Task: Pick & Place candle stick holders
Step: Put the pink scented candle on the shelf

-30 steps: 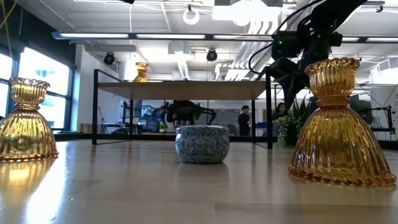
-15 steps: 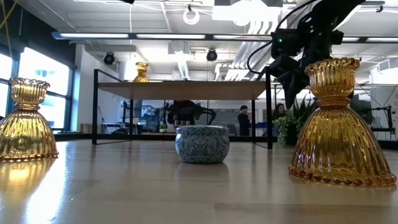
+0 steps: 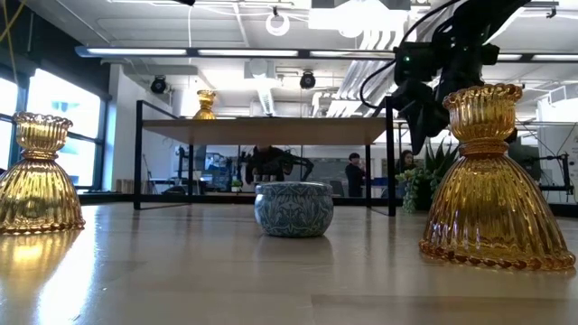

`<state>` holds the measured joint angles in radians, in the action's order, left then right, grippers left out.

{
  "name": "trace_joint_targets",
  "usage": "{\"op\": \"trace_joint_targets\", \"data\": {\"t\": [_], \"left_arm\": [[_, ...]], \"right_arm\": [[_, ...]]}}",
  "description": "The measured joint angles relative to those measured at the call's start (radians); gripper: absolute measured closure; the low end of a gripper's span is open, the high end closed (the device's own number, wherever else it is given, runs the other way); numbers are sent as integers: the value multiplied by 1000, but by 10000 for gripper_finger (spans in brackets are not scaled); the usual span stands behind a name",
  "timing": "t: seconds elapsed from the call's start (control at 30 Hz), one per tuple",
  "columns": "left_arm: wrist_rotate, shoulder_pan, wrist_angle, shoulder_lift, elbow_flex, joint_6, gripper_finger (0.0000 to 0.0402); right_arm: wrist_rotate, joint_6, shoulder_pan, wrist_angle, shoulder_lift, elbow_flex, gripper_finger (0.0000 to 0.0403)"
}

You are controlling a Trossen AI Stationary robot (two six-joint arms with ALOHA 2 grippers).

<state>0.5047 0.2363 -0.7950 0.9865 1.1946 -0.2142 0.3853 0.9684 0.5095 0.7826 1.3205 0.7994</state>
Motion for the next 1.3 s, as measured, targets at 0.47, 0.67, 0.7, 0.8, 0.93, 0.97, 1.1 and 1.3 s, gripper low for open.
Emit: {"op": "trace_joint_targets", "data": {"t": [0.47, 0.67, 0.7, 0.8, 0.93, 0.97, 1.1, 1.3], "left_arm": [[-158, 0, -100, -8, 11, -24, 92], [-288, 0, -95, -4, 11, -26, 92], [-293, 0, -93, -2, 11, -27, 92], [-298, 0, -97, -1, 11, -26, 92], [-294, 0, -94, -1, 11, -26, 92], [-293, 0, -94, -1, 11, -26, 92], [-293, 0, -94, -1, 11, -26, 92], [-281, 0, -73, -1, 10, -26, 92]], "right_arm": [[-140, -77, 1, -67, 0, -1, 29], [-69, -210, -32, -15, -42, -1, 29], [-86, -206, -39, -3, -59, -1, 29], [-148, -193, -49, 55, -128, 0, 29], [-289, -200, -53, 247, -222, 59, 29], [-340, -214, -52, 304, -236, 81, 29], [-483, -274, -51, 472, -245, 173, 29], [-493, -425, -52, 503, -162, 207, 29]]}}
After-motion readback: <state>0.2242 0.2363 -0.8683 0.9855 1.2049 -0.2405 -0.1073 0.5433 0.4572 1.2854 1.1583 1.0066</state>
